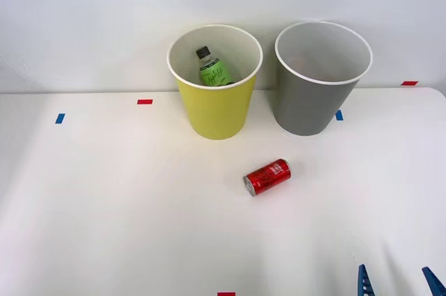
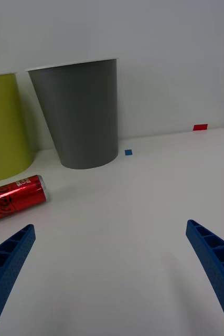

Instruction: Put cans in the gray bin, plastic bottles in the light green bin

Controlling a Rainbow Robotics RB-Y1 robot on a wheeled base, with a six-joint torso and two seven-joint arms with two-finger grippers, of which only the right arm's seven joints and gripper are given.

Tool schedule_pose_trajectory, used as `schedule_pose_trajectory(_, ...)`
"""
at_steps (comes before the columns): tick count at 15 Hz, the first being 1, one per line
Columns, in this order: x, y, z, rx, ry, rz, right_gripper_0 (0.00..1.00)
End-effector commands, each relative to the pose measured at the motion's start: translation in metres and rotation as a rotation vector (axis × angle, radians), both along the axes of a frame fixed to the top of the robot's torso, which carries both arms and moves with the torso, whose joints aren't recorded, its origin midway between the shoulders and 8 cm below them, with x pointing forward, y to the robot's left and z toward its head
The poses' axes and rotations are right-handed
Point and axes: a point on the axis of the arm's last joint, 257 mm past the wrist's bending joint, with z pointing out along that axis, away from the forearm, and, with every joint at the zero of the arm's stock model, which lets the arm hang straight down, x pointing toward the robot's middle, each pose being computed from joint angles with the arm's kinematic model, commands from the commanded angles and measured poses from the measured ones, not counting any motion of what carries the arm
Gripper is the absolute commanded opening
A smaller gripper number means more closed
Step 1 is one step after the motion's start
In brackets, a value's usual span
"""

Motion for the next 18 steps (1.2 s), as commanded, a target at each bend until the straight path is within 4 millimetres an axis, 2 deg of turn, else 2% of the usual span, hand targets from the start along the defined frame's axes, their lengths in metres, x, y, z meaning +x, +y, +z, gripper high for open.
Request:
schedule_pose_trajectory(1,0.000,0.000,0.000,0.000,0.000,0.000,1.00)
schedule_pose_trajectory(17,0.000,0.000,0.000,0.000,0.000,0.000,1.00)
schedule_pose_trajectory(18,-0.001,-0.001,-0.017,0.019,0.040,-0.013,1.00)
